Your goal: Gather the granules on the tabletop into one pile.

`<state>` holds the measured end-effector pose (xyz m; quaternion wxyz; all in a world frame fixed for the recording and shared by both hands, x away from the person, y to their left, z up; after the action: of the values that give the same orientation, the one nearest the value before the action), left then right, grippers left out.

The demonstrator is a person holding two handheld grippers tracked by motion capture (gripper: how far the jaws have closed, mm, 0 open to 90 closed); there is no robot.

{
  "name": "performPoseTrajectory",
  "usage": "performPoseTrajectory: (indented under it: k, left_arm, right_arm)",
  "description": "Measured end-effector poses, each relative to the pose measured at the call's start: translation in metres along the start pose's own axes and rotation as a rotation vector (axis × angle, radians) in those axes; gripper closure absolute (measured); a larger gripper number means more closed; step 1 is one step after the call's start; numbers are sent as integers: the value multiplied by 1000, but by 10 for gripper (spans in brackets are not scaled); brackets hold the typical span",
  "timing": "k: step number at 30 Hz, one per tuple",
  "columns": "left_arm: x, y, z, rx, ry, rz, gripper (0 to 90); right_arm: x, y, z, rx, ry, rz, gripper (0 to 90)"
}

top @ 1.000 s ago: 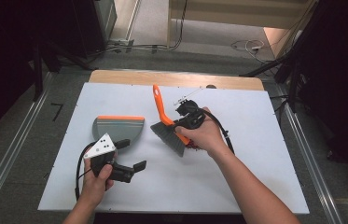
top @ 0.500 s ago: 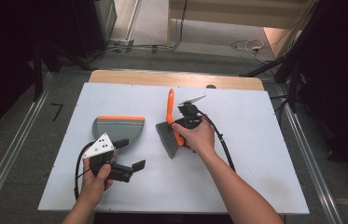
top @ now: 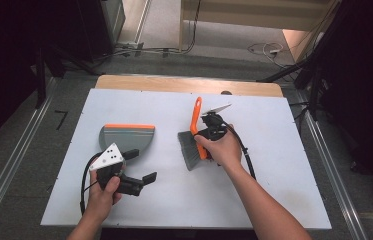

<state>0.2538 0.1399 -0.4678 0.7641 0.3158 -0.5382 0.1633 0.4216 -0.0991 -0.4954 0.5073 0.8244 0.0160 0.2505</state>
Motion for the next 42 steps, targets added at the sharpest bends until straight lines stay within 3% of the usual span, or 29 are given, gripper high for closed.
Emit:
performPoseTrajectory:
  k: [13,26,29,35,39,42]
  left_arm:
    - [1,1,-1,3,0,3,0]
    - [0,0,0,0,2,2,0]
    - [0,0,0,0,3,1,0]
    - [0,-1,-1,0,0,-2,0]
    - [0,-1,-1,0,3,-4,0]
    - [0,-1,-1,0,3,-4,0]
  right_arm:
    - [-5,15,14,-62,21,-16,668]
    - [-6,23,22,-85,29,-22,669]
    - [-5,25,24,-65,27,-21,670]
    - [-4,32,17,15,71,-25,677]
    - [1,49,8,49,107,-5,678]
    - [7,67,4,33,159,36,678]
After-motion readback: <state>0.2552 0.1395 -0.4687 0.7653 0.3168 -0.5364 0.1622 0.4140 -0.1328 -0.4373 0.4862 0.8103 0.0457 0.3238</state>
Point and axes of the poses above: each handheld gripper's, and its own axes: y roughly backward along the jaws, x roughly out of its top, z roughly to its right, the point moved 4 cm from there along -y, roughly forward along the jaws, and after that the axes turned 2 degrees about z, right-handed, at the moved point
